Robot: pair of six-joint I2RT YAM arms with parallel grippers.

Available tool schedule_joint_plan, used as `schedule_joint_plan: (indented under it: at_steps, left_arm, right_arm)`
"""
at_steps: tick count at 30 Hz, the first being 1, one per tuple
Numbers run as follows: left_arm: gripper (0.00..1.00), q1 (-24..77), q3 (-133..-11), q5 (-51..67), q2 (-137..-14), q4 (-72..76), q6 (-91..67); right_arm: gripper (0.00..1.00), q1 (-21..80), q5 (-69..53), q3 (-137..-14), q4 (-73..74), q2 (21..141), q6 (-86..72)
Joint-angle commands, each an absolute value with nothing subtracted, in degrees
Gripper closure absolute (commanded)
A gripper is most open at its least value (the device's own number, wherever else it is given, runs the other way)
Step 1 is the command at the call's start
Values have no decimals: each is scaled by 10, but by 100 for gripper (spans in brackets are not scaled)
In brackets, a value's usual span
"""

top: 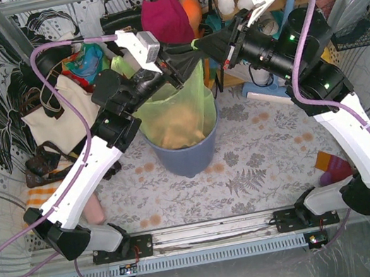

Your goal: Tie the trash bag

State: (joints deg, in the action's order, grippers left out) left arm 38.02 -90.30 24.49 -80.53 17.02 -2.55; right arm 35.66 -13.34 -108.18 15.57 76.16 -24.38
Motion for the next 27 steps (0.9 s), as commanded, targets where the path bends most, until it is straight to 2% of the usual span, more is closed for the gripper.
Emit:
schedule_joint_plan:
  at_steps: [1,3,5,8,9,12,15,21,27]
  left_arm:
    - [77,378,-922,244,-801,188,-24]
    - [93,378,-923,244,-802,185,-24]
    - [100,378,-920,244,-802,185,-26]
    - [100,378,-906,255,-797,189,-26]
    - [100,378,-898,259,-793,192,-26]
    - [100,379,-876,282,-781,202,-26]
    - [100,379,-857,324,-769,203,-24]
    - [100,379,-823,379,-742,209,-40]
    - [100,379,-817,408,-731,208,-54]
  right_arm:
    - [100,358,-146,-1078,128,746,-243]
    - [100,358,-146,-1078,128,745,-243]
    - [100,358,-145,-1077,127,745,-241]
    - [100,358,-141,-1078,124,742,-239]
    - [96,358,-139,-1078,122,741,-238]
    - [74,358,-136,-1082,108,742,-230]
    - [62,358,-151,-1092,95,753,-208]
    - [57,358,-230,-1154,81,815,-159]
    - [49,358,-395,-1292,103,926,-134]
